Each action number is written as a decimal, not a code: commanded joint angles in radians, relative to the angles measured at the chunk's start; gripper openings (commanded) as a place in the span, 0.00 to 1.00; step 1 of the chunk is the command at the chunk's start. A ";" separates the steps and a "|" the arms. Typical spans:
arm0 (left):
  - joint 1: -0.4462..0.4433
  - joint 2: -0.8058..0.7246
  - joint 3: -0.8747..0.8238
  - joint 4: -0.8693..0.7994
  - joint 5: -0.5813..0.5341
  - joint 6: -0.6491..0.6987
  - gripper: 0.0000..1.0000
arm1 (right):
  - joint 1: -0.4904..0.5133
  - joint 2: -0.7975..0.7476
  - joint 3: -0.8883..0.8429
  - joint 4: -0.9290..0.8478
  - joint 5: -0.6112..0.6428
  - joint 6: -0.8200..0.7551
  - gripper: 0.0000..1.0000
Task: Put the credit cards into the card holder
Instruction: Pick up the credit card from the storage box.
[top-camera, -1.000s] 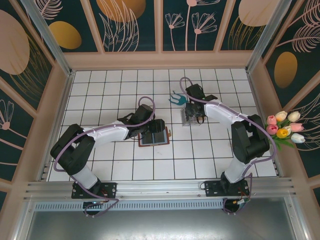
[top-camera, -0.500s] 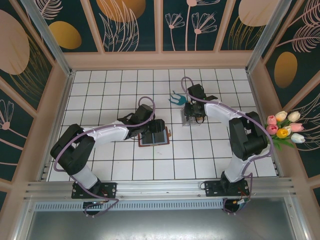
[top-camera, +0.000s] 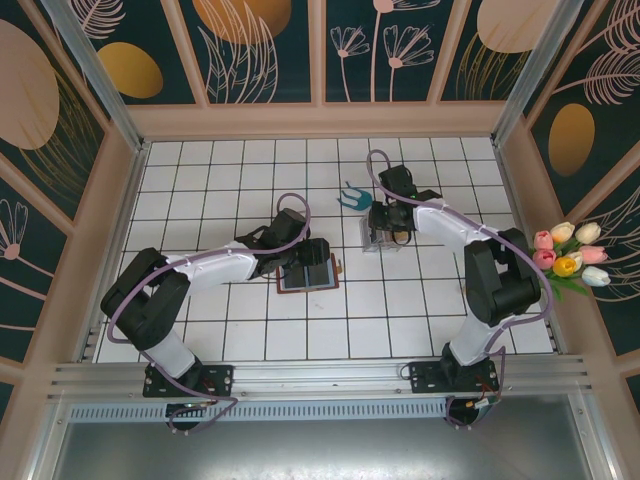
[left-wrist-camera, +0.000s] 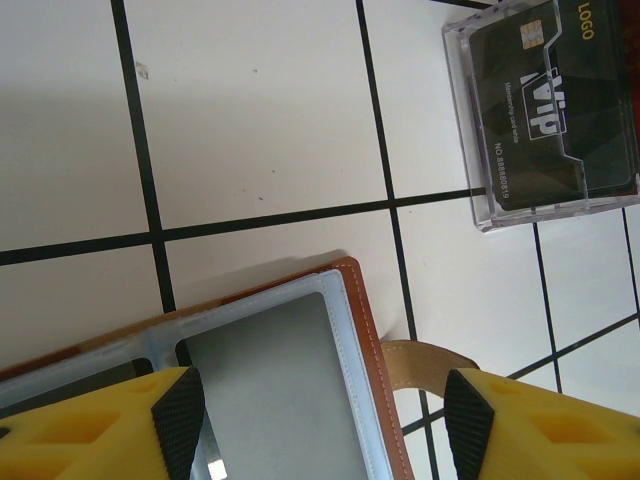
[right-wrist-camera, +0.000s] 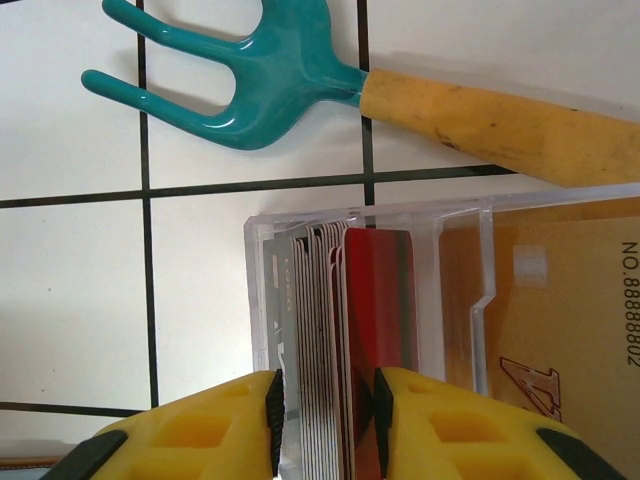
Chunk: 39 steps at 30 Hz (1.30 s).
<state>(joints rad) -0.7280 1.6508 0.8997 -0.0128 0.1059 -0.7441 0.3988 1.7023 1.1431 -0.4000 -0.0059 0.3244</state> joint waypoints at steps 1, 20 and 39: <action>0.005 0.022 0.026 -0.021 0.016 0.017 0.67 | -0.009 -0.025 0.010 -0.022 -0.031 0.013 0.32; 0.005 0.030 0.026 -0.024 0.018 0.019 0.67 | -0.017 -0.041 0.014 -0.022 -0.049 0.019 0.20; 0.005 0.033 0.024 -0.024 0.025 0.022 0.67 | -0.022 -0.065 0.005 -0.025 -0.071 0.019 0.17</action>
<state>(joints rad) -0.7280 1.6730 0.9073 -0.0235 0.1238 -0.7372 0.3828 1.6688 1.1431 -0.4114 -0.0532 0.3283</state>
